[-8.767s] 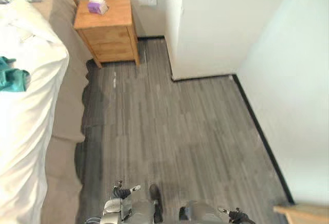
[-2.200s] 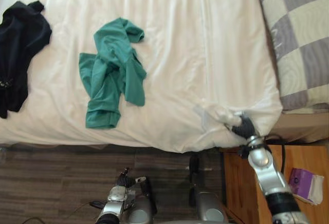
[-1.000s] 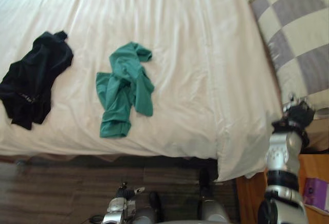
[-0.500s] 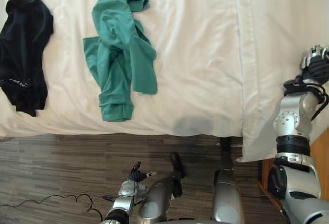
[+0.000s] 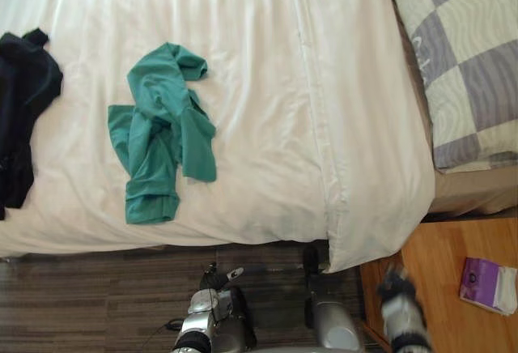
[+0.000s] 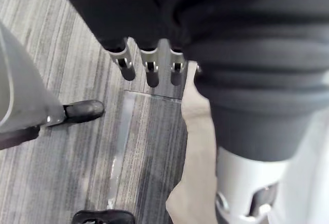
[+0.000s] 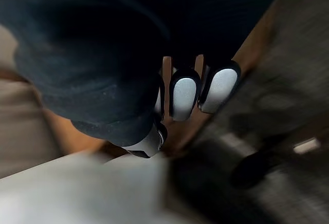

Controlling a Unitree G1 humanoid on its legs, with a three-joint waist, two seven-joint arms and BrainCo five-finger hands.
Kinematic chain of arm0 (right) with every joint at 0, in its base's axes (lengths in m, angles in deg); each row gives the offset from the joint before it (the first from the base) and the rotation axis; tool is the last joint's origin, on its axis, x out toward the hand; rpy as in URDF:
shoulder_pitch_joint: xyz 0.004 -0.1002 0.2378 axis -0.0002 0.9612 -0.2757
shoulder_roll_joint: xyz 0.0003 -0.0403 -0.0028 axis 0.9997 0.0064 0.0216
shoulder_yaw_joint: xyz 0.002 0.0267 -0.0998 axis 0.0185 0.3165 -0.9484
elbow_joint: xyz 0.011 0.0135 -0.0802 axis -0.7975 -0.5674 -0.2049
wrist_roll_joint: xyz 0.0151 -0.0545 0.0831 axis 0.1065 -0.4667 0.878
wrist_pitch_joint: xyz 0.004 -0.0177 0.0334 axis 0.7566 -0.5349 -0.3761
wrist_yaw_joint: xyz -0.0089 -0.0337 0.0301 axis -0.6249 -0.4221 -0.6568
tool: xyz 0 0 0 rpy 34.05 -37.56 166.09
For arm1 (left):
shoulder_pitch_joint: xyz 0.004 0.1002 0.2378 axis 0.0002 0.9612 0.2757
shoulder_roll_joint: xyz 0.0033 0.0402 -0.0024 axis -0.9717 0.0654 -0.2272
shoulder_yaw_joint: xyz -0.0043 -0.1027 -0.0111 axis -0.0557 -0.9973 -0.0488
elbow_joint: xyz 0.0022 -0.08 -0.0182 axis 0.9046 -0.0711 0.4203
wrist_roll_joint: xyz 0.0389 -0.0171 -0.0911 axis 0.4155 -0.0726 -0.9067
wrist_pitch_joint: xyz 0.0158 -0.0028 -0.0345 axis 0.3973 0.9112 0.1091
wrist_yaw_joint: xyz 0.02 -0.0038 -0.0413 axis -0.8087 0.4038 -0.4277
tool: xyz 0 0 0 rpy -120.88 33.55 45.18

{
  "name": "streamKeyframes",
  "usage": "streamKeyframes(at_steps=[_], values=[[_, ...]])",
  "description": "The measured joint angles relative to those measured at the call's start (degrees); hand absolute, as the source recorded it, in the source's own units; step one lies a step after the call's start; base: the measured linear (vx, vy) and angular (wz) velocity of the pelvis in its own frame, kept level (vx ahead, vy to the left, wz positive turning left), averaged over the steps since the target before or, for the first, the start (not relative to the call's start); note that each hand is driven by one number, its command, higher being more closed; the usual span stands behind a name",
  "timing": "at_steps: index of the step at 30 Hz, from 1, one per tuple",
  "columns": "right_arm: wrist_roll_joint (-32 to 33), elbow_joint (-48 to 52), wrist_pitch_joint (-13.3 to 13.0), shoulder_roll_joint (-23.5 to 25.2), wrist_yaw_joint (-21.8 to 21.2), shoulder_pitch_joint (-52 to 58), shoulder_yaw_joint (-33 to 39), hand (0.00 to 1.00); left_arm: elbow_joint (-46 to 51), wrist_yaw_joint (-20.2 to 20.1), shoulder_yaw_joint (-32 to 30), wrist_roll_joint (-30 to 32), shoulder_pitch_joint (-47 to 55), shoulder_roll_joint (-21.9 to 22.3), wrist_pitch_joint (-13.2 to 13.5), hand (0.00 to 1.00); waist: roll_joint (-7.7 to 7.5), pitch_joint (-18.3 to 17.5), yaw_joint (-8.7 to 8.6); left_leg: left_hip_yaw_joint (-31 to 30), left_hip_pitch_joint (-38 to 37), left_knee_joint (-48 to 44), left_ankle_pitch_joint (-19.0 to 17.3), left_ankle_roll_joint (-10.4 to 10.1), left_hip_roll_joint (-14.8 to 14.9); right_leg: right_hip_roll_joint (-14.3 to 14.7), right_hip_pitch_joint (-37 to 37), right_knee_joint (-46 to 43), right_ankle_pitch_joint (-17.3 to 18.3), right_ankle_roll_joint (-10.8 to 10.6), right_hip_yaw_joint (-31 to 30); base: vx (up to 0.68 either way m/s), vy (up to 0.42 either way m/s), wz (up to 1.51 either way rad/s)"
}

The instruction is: Tidy the bed and pick cloth on bed and put in laundry

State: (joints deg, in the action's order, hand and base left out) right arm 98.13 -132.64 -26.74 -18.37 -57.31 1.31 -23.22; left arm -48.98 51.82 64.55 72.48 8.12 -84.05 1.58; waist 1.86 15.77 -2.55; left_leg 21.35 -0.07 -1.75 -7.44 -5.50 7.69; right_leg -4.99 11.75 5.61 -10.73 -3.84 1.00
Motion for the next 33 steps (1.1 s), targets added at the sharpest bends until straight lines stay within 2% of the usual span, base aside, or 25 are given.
streamKeyframes(at_steps=[3, 5, 7, 9, 11, 12, 14, 15, 16, 18, 19, 21, 23, 25, 26, 27, 28, 30, 31, 32, 33], values=[[-1.7, -0.9, 1.1, 0.3, -0.2, 3.4, -1.2, 0.00, -0.1, -0.2, 0.6, 0.6, 0.1, -1.0, 0.0, 0.00, -0.14, -0.8, -0.06, 0.8, -3.0, 0.5, -0.3, -0.4, 0.3, 0.2, -2.6, 0.0, 0.0, 0.0, -0.9, -0.05, -0.026, -0.18], [-3.7, -0.9, 0.9, 0.1, -0.8, 4.3, -3.4, 0.00, -0.4, -0.2, 1.9, 0.6, 0.4, -2.6, 0.0, 0.00, -1.23, -2.9, 0.22, 0.7, -3.5, 0.5, -0.3, -0.4, 0.3, 0.3, -2.8, -0.7, 0.4, -0.1, -0.8, -0.09, -0.048, 0.04], [-5.5, -0.5, 0.5, 0.3, -1.5, 4.1, -5.2, 0.00, -0.9, -0.3, 2.9, 0.6, 1.1, -4.1, -0.1, 0.00, -1.90, -3.4, 0.13, -0.6, -3.9, -0.5, -0.3, -0.4, 0.8, 0.3, -2.4, -5.4, 3.2, 0.0, 0.2, -0.08, -0.055, 0.29], [-6.3, -0.6, 0.5, 0.1, -1.5, 4.2, -6.3, 0.00, -0.8, -0.3, 2.9, 0.6, 2.2, -4.7, -0.1, 0.00, -2.39, -3.7, 0.41, -0.9, -4.6, -0.7, -0.4, -0.6, 1.1, 0.4, -2.5, -7.5, 4.5, 0.0, 0.8, -0.04, -0.036, 0.21], [-8.9, -0.6, 0.4, 0.4, -1.5, 3.9, -8.3, 0.00, -0.9, -0.3, 2.8, 0.6, 4.6, -5.9, -0.1, 0.00, -3.08, -4.8, 1.16, -1.1, -4.8, -1.3, -0.6, -0.9, 1.5, 0.8, -3.7, -6.3, 4.3, 0.2, 1.4, -0.01, -0.035, 0.05], [-10.4, -0.6, 0.4, 0.4, -1.5, 3.9, -8.6, 0.00, -0.9, -0.3, 2.6, 0.6, 5.6, -6.0, -0.3, 0.00, -3.15, -5.0, 1.26, -1.3, -5.0, -1.3, -0.6, -0.9, 1.5, 0.9, -4.5, -4.8, 3.7, 0.9, 1.7, 0.02, -0.037, 0.07], [-12.5, -0.6, 0.4, 0.5, -1.5, 3.9, -8.9, 0.00, -0.9, -0.4, 1.7, 0.7, 7.4, -5.8, -0.6, 0.00, -3.03, -5.9, 1.80, -1.0, -5.3, -1.0, -0.6, -0.9, 1.4, 0.9, -6.3, -1.3, 2.2, 0.8, 1.7, 0.02, -0.018, -0.04], [-12.8, -0.7, 0.4, 0.2, -1.7, 3.8, -9.1, 0.00, -0.9, -0.6, 1.1, 1.1, 8.6, -5.6, -0.7, 0.00, -2.60, -5.9, 2.33, -0.4, -5.8, -1.5, -1.2, -1.4, 1.8, 1.2, -7.0, -0.7, 2.6, 1.1, 1.2, 0.03, 0.002, -0.15], [-12.8, -0.7, 0.4, -0.2, -2.4, 3.8, -10.3, 0.00, -0.8, -1.1, -0.6, 0.8, 9.2, -5.2, -1.2, 0.00, -2.04, -5.6, 2.85, -0.4, -4.4, -6.6, -3.1, -2.5, 2.7, 0.9, -6.7, -2.5, 4.1, 1.3, 0.9, 0.03, 0.056, -0.08], [-12.7, -1.1, 0.6, -1.0, -2.7, 3.9, -11.2, 0.00, -0.7, -1.1, -1.1, 0.6, 9.0, -5.4, -1.3, 0.00, -2.11, -5.4, 3.29, -0.6, -0.4, -16.8, -3.3, -3.4, 3.7, -0.2, -6.4, -4.7, 5.1, 0.3, 0.7, 0.02, 0.031, 0.05], [-12.6, -1.0, 0.5, -2.0, -2.7, 3.6, -11.3, 0.00, -0.5, -1.1, -1.1, 0.5, 9.0, -5.1, -1.3, 0.00, -1.32, -5.2, 3.24, -0.6, 0.5, -20.9, -3.1, -3.7, 4.3, -0.6, -6.4, -6.4, 5.6, -0.1, 0.2, 0.02, -0.003, -0.06], [-12.6, -0.8, 0.4, -3.0, -2.6, 3.5, -11.2, 0.00, -0.5, -1.0, -1.8, 0.6, 9.3, -4.3, -1.3, 0.00, -0.86, -5.2, 3.19, -0.7, 1.1, -23.5, -3.1, -3.7, 4.4, -1.8, -6.3, -7.6, 6.5, -0.4, -1.3, 0.03, 0.097, -0.24], [-12.7, -0.7, 0.4, -3.5, -2.6, 3.2, -11.2, 0.00, -0.5, -1.0, -1.9, 0.6, 9.1, -4.2, -1.2, 0.00, -0.60, -5.3, 2.80, -0.9, 1.6, -24.9, -4.6, -2.4, 5.2, -2.3, -5.4, -8.0, 7.8, -1.2, -3.1, 0.00, 0.129, -0.29], [-13.3, -0.3, 0.4, -3.9, -2.6, 3.3, -11.2, 0.00, -0.3, -1.0, -1.7, 0.6, 8.8, -4.2, -1.1, 0.00, -1.20, -5.1, 0.51, -2.9, 4.3, -26.9, -5.1, -1.9, 10.7, -3.6, -2.8, -10.8, 9.5, -3.4, -4.6, -0.02, 0.169, -0.12], [-14.0, -0.3, 0.5, -4.1, -2.6, 3.4, -11.2, 0.00, -0.2, -1.0, -1.4, 0.6, 8.7, -4.2, -1.0, 0.00, -1.48, -5.2, 0.11, -4.0, 5.0, -26.9, -5.0, -1.9, 11.8, -4.4, -2.0, -12.0, 10.1, -4.2, -5.0, -0.02, 0.350, -0.05], [-14.9, -0.4, 0.4, -4.7, -2.5, 4.4, -11.2, 0.00, -0.2, -1.0, -0.1, 0.7, 8.3, -4.2, -1.0, 0.00, -1.99, -5.3, 0.02, -6.1, 5.7, -26.1, -5.0, -1.8, 14.3, -6.4, -0.3, -14.1, 11.2, -5.8, -6.2, -0.02, 0.273, -0.06], [-15.0, -0.6, 0.4, -5.0, -2.6, 4.7, -11.2, 0.00, -0.2, -1.0, 0.3, 0.7, 8.0, -4.2, -0.9, 0.00, -1.98, -5.3, -0.01, -7.0, 5.9, -25.4, -4.9, -1.8, 15.1, -7.3, 0.0, -14.4, 11.4, -6.2, -6.4, -0.05, 0.542, -0.03], [-15.4, -2.1, 0.5, -6.0, -2.6, 6.0, -11.3, 0.00, -0.1, -0.9, 2.6, 0.7, 7.2, -4.0, -0.3, 0.00, -1.31, -5.9, 0.03, -9.2, 6.5, -20.3, -3.3, -1.0, 16.9, -10.8, 0.5, -14.1, 11.0, -9.3, -7.2, -0.06, 0.576, 0.03], [-16.3, -3.3, 0.5, -6.5, -2.6, 6.4, -11.3, 0.00, -0.1, -0.8, 3.6, 0.6, 7.3, -3.6, 0.2, 0.00, 0.02, -7.0, 0.14, -9.6, 6.2, -17.0, -2.2, -8.2, 16.8, -12.2, 0.5, -12.6, 10.3, -10.9, -7.2, -0.04, 0.529, -0.05], [-16.7, -5.6, 0.7, -4.2, -2.1, 5.6, -10.8, 0.00, -0.2, -0.7, 4.6, 0.6, 7.1, -4.9, 0.2, 0.00, -3.37, -7.3, 0.02, -7.7, 7.3, -20.1, -3.7, -8.7, 12.9, -16.4, -0.4, -10.2, 9.0, -11.2, -8.8, 0.03, 0.575, 0.06], [-16.7, -5.8, 0.7, -3.3, -2.1, 6.1, -10.4, 0.00, 0.1, -0.1, 4.7, 0.7, 7.4, -5.5, 0.3, 0.00, -4.23, -8.8, -0.63, -8.9, 9.7, -23.3, -5.9, -9.6, 12.4, -15.7, -0.8, -10.3, 5.3, -10.7, -5.2, 0.07, 0.584, -0.05]])
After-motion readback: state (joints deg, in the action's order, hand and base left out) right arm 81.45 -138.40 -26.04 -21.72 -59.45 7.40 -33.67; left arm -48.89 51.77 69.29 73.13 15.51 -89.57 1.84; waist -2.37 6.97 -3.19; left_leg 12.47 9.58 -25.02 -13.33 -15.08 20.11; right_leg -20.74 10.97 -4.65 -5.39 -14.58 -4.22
